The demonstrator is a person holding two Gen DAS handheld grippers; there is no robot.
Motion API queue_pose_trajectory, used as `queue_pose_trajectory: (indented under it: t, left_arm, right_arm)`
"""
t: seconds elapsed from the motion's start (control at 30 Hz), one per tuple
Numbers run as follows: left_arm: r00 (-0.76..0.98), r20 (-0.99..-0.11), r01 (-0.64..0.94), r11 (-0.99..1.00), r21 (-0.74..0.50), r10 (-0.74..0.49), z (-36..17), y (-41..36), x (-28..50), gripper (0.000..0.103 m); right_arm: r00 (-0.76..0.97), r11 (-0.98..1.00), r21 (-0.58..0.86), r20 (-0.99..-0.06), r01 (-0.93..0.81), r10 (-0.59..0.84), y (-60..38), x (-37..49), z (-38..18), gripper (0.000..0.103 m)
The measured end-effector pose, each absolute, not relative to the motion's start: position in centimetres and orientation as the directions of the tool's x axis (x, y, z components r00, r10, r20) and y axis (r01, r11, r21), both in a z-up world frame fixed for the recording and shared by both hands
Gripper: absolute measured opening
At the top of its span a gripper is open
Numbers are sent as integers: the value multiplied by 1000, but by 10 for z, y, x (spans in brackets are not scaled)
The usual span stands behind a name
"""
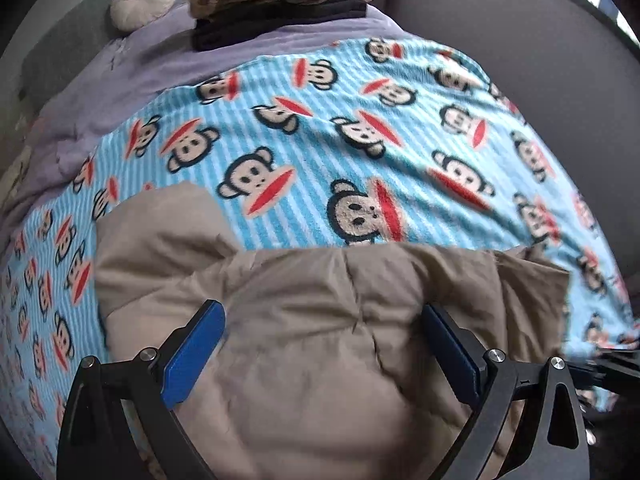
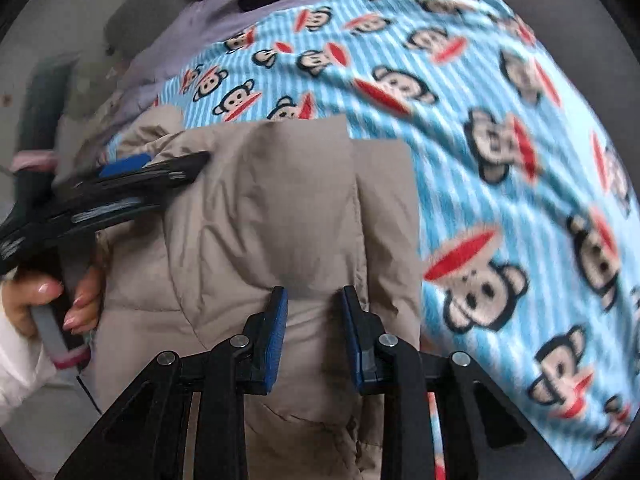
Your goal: Fold large clothes
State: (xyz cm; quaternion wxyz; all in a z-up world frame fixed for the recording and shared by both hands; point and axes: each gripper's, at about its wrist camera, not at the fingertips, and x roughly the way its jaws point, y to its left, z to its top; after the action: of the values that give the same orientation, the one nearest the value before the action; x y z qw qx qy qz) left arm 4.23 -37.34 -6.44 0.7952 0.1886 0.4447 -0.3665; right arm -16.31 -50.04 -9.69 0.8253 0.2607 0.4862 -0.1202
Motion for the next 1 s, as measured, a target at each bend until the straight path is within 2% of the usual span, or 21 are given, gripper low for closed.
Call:
queue_pose_trajectory:
  t: [0.1, 0.17, 0.33, 0.4, 0.53, 0.6, 0.8, 1.0]
  left_arm:
    - [331, -834, 716, 693, -83, -442, -45, -334, 44, 99]
    - [314, -838, 681, 721, -129, -446, -42, -308, 49, 99]
    - [240, -873, 578, 785, -223, -425, -61, -241, 58, 99]
    - [150, -873, 525, 786, -327, -464, -74, -218, 61, 99]
    - [41, -854, 473, 764, -440, -518, -92, -202, 56, 99]
    - [17, -856, 492, 749, -443, -517, -98, -207, 49, 99]
    - [-10, -859, 490, 746, -451, -512, -109, -222, 38, 99]
    - [17, -873, 499, 761, -415, -487, -104, -230, 32, 99]
  right_arm:
    - [487, 823, 315, -872, 472, 55, -506, -170, -98, 36]
    - [493, 792, 367, -865, 488, 97, -512, -177, -102, 40]
    - [540, 728, 492, -818, 477, 198, -521, -185, -99, 56]
    - [566, 703, 552, -784, 449, 255, -524, -183, -96, 59]
    - [531, 685, 584, -782, 436, 328, -525, -170, -104, 57]
    - [472, 725, 516, -831, 455, 295, -521, -159, -115, 45]
    - [452, 685, 541, -828, 488, 331, -531, -149, -146, 43]
    - [427, 744, 465, -865, 480, 265, -520, -162, -118, 48]
